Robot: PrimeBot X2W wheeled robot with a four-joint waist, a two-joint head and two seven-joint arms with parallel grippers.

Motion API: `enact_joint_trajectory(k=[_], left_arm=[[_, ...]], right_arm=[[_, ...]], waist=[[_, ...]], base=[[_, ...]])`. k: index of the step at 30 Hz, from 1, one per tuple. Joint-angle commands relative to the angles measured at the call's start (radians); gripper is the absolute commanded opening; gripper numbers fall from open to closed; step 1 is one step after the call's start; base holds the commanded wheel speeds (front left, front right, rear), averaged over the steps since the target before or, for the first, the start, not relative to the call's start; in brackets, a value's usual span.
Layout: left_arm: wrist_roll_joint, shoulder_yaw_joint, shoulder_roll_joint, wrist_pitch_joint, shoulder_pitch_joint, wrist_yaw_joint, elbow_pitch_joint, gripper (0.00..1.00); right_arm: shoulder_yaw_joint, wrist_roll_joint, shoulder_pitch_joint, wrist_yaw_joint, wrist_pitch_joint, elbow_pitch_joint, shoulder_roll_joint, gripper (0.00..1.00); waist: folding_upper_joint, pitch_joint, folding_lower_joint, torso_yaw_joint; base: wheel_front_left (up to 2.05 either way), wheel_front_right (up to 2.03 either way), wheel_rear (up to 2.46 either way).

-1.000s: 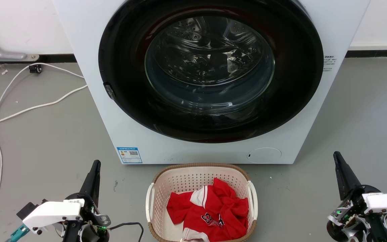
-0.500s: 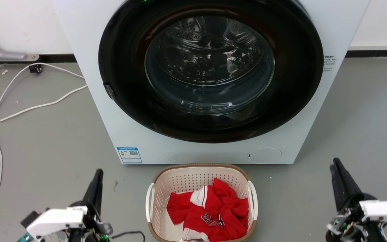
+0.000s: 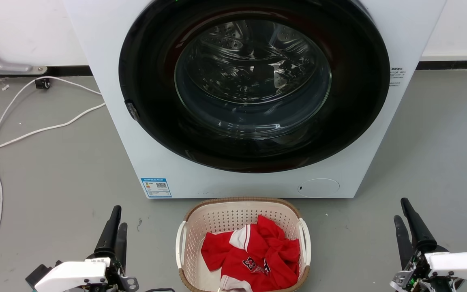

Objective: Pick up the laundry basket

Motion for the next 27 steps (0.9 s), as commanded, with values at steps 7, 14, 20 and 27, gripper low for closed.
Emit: enact_joint_trajectory(k=[7,14,20,27], left_arm=[[0.05,0.02,0.004,-0.037,0.005,0.0,-0.02,1.0],[0.149,0.079,0.004,-0.065,0.008,0.0,-0.027,1.0],[0.234,0.115,0.004,-0.088,0.007,0.007,-0.059,1.0],[0.347,0.143,0.004,-0.113,0.011,0.019,-0.134,1.0]], right_arm=[[-0.011,-0.115,-0.009,0.0,-0.036,-0.011,-0.002,1.0],[-0.045,-0.276,-0.015,0.0,-0.064,-0.001,-0.002,1.0],[-0.042,-0.43,-0.016,0.0,-0.087,-0.043,-0.002,1.0],[-0.032,-0.634,-0.013,0.0,-0.112,-0.136,-0.002,1.0]], waist=[[0.0,0.0,0.0,0.001],[0.0,-0.001,0.0,0.003],[0.0,0.001,0.0,0.005],[0.0,0.003,0.0,0.005]], base=[[0.0,0.0,0.0],[0.0,0.0,0.0],[0.0,0.0,0.0],[0.0,0.0,0.0]])
